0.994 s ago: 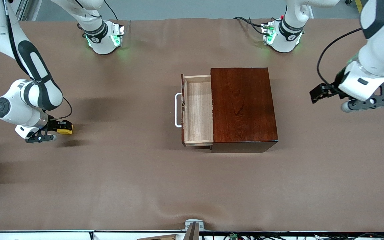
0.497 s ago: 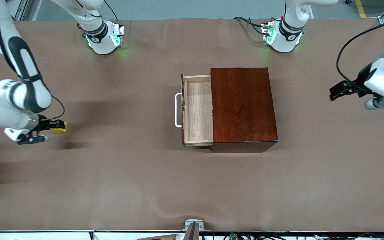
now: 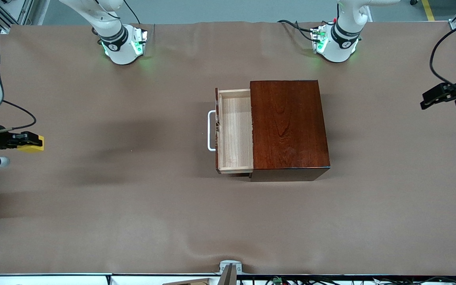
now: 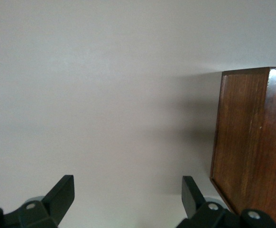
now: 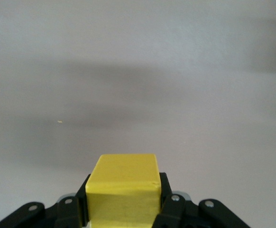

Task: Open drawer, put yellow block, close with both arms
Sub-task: 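Carry the yellow cube with the right gripper over the open drawer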

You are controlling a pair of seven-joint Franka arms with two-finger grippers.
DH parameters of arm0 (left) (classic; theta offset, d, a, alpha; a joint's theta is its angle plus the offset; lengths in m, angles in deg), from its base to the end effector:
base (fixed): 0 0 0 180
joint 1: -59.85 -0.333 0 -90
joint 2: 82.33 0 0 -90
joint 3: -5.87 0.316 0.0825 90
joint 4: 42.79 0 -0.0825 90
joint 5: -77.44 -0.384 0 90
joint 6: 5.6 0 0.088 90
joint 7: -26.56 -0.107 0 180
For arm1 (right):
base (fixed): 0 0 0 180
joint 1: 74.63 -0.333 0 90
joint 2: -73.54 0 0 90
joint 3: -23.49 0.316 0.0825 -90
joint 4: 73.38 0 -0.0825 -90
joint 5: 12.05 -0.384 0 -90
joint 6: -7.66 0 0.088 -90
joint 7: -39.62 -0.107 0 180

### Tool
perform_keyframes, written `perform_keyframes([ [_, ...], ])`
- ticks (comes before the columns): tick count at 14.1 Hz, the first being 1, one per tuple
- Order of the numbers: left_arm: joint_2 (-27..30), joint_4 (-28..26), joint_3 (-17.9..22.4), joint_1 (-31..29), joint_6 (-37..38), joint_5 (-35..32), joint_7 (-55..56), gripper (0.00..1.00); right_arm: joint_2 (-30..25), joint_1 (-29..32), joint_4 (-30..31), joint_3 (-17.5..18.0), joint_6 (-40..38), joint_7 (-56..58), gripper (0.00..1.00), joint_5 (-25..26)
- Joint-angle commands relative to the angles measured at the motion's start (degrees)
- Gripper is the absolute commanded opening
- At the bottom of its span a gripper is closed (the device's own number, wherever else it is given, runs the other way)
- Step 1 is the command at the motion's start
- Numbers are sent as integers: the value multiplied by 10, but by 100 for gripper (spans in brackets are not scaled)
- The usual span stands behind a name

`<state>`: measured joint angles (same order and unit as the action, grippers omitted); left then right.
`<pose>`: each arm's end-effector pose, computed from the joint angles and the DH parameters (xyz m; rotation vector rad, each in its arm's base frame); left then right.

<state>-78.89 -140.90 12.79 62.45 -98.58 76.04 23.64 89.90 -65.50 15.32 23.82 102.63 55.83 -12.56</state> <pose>0.5359 0.0448 0.5946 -3.1258 -0.0351 0.0484 0.6210 -0.0956 0.4721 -3.0759 -0.1966 0.2622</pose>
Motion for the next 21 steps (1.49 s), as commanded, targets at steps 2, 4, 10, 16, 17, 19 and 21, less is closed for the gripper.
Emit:
perform_keyframes([
  [2, 14, -10, -6, -11, 7, 8, -21, 100, 5, -79, -51, 3, -36, -133, 0, -6],
  [4, 11, -8, -6, -11, 8, 15, -19, 100, 4, -147, -52, 4, -33, -237, 0, -7],
  [10, 9, -7, -5, -10, 11, 33, -11, 100, 59, -344, -122, 7, 13, -490, 0, -31],
  [16, 8, -7, -7, -9, 15, 32, -8, 100, 168, -464, -205, 6, 82, -476, 0, -28],
  [17, 8, -7, -7, -8, 17, 32, -8, 100, 186, -473, -219, 6, 93, -477, 0, -28],
  [19, 7, -7, -7, -9, 18, 32, -8, 100, 210, -486, -237, 6, 112, -479, 0, -28],
  [21, 6, -8, -7, -9, 18, 32, -8, 100, 223, -492, -237, 6, 139, -479, 0, -28],
])
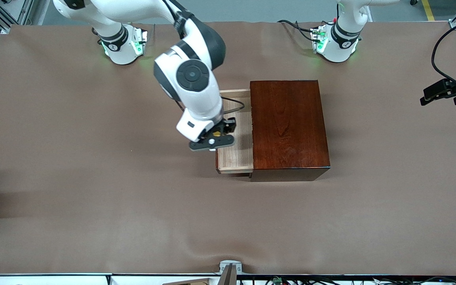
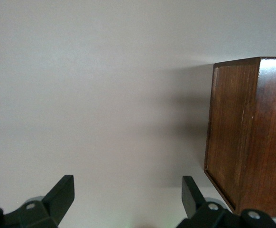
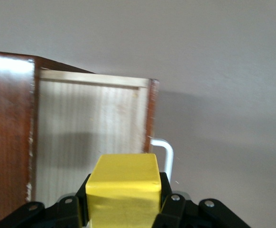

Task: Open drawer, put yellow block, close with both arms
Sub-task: 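Carry the yellow cube with the right gripper over the open drawer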

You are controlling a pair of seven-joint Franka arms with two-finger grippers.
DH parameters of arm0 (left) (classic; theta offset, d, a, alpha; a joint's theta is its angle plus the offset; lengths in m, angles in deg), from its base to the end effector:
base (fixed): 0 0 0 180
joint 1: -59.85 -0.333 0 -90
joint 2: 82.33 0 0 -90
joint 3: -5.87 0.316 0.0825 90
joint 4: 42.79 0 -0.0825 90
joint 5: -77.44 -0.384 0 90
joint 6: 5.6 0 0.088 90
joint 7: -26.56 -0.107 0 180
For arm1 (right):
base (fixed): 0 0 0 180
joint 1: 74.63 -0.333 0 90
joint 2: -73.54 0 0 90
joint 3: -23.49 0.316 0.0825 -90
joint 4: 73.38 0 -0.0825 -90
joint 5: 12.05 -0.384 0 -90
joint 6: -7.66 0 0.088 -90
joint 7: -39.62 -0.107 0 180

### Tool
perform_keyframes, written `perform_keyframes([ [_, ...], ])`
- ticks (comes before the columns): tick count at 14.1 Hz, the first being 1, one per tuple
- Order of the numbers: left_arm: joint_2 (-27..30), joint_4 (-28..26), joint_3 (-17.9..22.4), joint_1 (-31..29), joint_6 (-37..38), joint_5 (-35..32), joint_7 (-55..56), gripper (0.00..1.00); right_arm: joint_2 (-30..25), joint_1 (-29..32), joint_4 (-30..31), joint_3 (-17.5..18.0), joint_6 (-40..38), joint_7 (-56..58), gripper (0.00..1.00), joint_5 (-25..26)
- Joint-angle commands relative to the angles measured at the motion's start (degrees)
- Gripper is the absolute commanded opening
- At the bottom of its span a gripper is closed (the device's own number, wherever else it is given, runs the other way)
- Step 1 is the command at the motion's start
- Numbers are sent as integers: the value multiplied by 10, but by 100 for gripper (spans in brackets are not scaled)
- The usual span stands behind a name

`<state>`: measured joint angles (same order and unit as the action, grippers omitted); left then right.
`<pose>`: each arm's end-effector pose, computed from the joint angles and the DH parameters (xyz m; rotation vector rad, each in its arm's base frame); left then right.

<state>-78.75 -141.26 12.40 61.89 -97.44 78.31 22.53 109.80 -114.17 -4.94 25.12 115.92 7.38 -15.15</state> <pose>0.5329 0.0420 0.5913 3.1143 0.0133 -0.0807 0.5583 0.4862 0.4203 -3.0424 -0.2049 -0.0138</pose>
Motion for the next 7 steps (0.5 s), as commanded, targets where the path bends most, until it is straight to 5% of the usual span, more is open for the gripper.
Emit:
perform_keyframes([
  [1, 3, -4, -3, -4, 7, 10, 3, 100, 31, -6, -34, -7, 20, 4, 0, -2],
  [7, 2, -4, -3, -5, 9, 10, 3, 100, 64, -10, -34, -7, 76, -22, 0, -2],
])
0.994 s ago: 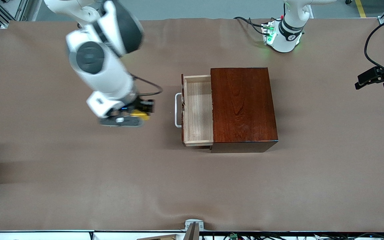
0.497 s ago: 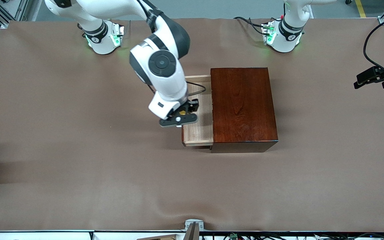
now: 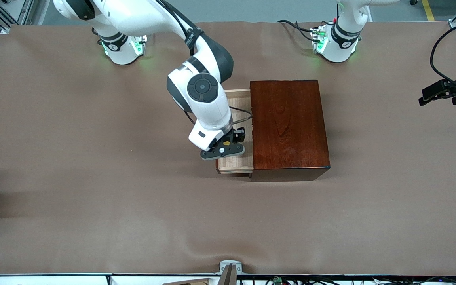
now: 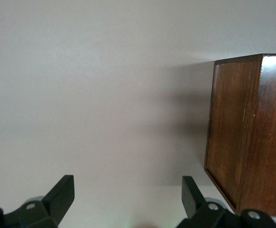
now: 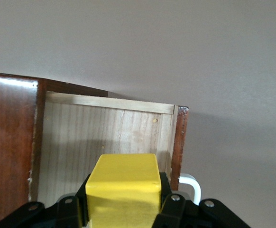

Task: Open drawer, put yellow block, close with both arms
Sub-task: 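Lower the cube into the drawer and open the right gripper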

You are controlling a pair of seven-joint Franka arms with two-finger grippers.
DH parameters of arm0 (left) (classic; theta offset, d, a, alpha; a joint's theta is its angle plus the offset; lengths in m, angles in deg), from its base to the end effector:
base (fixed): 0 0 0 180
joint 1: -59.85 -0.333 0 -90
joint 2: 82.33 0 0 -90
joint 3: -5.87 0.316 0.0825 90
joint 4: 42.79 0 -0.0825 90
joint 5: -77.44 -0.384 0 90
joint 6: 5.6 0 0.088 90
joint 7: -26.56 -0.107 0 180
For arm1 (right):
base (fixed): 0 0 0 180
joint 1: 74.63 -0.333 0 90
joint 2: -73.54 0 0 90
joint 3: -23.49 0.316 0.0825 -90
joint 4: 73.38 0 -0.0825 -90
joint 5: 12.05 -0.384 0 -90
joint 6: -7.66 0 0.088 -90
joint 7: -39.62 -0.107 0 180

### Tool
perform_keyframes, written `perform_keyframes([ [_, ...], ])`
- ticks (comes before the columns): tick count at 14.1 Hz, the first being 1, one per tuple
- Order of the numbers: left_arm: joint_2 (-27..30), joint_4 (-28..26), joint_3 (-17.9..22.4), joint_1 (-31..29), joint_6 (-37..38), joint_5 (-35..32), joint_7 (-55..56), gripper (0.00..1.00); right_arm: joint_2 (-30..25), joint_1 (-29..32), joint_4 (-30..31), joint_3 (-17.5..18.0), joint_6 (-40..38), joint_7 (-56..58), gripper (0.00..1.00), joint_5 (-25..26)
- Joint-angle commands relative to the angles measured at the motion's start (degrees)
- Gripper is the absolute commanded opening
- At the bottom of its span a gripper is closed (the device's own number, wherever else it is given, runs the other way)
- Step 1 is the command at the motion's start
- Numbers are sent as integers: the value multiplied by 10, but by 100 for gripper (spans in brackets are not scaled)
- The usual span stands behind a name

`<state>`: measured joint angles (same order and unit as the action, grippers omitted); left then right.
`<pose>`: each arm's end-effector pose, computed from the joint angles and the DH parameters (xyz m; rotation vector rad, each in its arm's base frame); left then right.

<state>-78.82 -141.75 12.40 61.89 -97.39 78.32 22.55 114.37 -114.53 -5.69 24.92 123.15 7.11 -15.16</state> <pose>0.5325 0.0419 0.5865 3.1131 0.0139 -0.0972 0.5719 0.5001 0.3791 -3.0082 -0.1905 -0.0869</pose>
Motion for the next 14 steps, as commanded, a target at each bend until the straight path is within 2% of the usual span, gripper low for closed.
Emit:
perform_keyframes([
  [1, 2, 1, -3, -4, 8, 10, 3, 100, 24, -8, -27, -5, 7, -32, 0, -2],
  [8, 2, 1, -3, -4, 15, 10, 3, 100, 40, -14, -22, -5, 17, -65, 0, -5],
  [9, 2, 2, -3, -4, 16, 10, 3, 100, 41, -15, -21, -4, 18, -66, 11, -7],
  [11, 2, 2, -3, -4, 16, 10, 3, 100, 40, -14, -21, -4, 18, -81, 85, -22],
  [12, 2, 2, -3, -4, 16, 10, 3, 100, 39, -14, -22, -4, 18, -87, 100, -25],
  [14, 2, 2, -2, -4, 15, 9, 3, 100, 29, -14, -22, -4, 7, -89, 100, -27],
])
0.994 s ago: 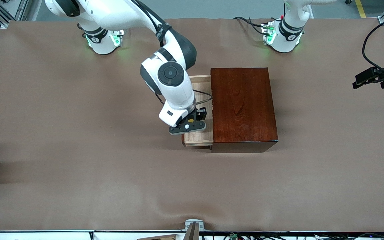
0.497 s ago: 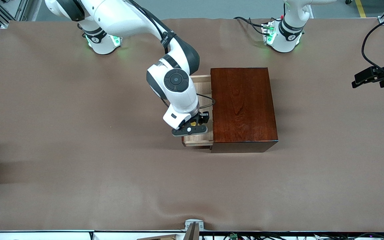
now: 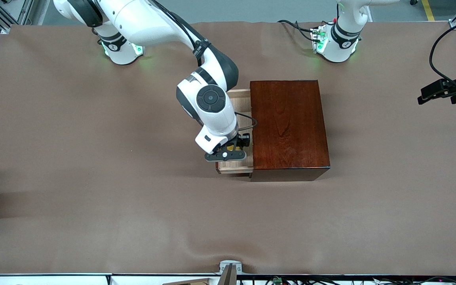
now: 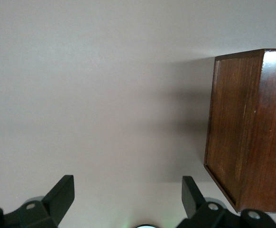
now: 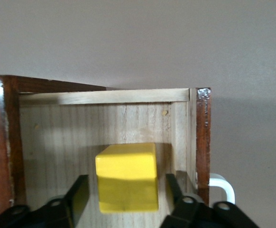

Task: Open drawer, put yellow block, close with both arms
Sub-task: 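Lower the cube into the drawer and open the right gripper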

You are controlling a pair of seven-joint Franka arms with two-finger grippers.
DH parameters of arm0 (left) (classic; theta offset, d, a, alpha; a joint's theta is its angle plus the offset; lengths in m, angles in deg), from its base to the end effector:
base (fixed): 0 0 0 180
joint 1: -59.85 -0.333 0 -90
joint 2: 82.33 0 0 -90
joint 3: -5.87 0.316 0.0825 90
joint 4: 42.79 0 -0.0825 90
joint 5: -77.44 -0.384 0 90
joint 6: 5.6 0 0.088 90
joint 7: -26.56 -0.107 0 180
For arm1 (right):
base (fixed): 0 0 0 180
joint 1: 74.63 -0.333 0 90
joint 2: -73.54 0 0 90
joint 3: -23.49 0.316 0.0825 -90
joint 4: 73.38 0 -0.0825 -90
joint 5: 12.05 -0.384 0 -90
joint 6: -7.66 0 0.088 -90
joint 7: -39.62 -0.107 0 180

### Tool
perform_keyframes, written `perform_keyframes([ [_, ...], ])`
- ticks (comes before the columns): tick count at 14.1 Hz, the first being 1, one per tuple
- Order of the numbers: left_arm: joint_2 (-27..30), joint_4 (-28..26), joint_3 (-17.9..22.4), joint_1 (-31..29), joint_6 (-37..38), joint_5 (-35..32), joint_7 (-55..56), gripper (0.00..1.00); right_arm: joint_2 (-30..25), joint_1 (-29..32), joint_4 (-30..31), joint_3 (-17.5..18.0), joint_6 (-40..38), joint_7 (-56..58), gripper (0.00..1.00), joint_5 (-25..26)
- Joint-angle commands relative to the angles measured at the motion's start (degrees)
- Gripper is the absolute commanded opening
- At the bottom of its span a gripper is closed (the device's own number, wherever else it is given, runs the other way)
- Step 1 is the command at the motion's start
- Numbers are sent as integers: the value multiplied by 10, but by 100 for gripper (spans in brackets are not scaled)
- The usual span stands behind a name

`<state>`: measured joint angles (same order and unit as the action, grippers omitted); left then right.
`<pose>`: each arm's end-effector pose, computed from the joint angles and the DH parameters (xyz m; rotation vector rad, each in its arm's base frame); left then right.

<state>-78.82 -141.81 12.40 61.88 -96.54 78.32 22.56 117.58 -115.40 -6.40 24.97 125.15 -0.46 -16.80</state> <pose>0.5308 0.0418 0.5848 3.1110 0.0142 -0.1219 0.5683 0.5145 0.3461 -2.9968 0.0068 -0.0357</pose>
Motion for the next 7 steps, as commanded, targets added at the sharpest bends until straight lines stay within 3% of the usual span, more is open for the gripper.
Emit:
perform_keyframes([
  [1, 2, 2, -3, -4, 8, 9, 3, 100, -9, -5, -17, -3, -32, -14, 100, -11],
  [4, 2, 3, -3, -4, 7, 9, 3, 100, -32, -4, -24, -1, -92, -14, 100, -11],
  [7, 2, 3, -3, -4, 8, 8, 3, 100, -90, 4, -24, -2, -153, -14, 100, -11],
])
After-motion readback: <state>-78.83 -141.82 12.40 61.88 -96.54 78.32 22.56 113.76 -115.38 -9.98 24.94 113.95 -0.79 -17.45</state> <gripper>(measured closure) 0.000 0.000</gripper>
